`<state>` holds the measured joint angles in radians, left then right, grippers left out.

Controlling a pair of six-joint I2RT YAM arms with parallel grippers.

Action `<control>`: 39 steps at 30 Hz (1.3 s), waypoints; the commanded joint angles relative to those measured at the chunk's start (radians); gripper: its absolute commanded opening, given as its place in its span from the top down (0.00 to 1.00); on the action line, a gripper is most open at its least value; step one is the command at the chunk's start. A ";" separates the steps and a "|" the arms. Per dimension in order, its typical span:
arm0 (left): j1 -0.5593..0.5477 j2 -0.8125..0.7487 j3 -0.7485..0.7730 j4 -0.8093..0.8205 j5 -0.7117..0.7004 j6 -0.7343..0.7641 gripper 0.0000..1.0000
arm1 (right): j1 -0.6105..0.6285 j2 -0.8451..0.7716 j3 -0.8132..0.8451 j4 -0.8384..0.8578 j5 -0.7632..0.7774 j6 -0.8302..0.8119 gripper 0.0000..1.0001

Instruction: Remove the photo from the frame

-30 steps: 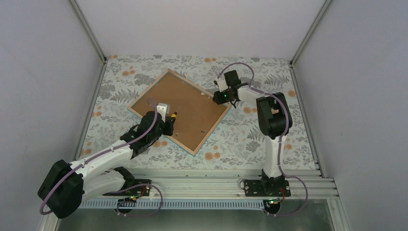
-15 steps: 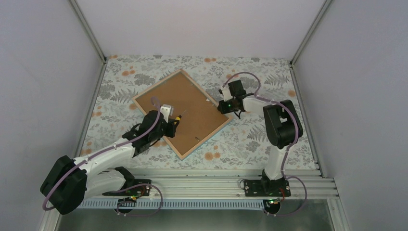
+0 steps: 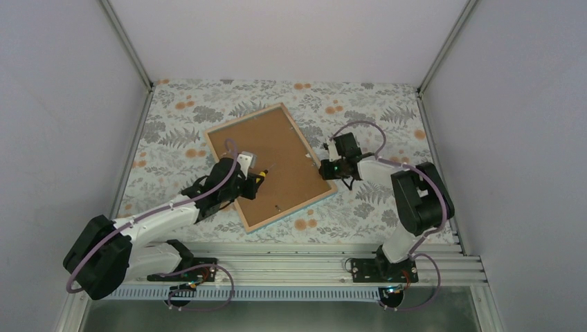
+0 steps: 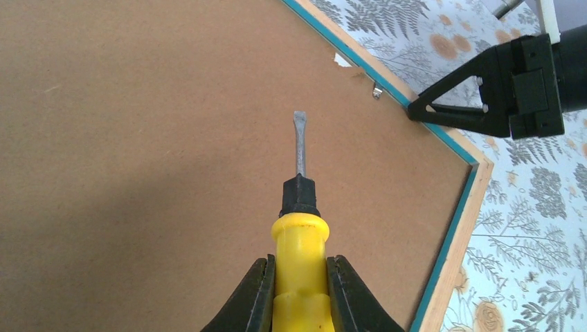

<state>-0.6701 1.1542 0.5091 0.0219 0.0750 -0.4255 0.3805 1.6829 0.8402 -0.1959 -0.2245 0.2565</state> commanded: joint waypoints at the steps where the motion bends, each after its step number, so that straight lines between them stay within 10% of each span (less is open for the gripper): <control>1: -0.031 0.024 0.047 0.030 0.020 0.014 0.98 | 0.023 -0.085 -0.075 0.002 0.049 0.132 0.81; 20: -0.116 0.189 0.155 0.042 0.024 0.025 0.98 | 0.087 -0.114 -0.083 0.044 0.093 0.075 0.69; 39: -0.137 0.384 0.283 0.060 0.069 0.042 0.98 | 0.093 -0.087 -0.123 0.110 0.072 0.064 0.87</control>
<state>-0.8009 1.5089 0.7513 0.0471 0.1184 -0.3965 0.4641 1.5982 0.7376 -0.1272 -0.1501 0.3199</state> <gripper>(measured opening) 0.157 0.155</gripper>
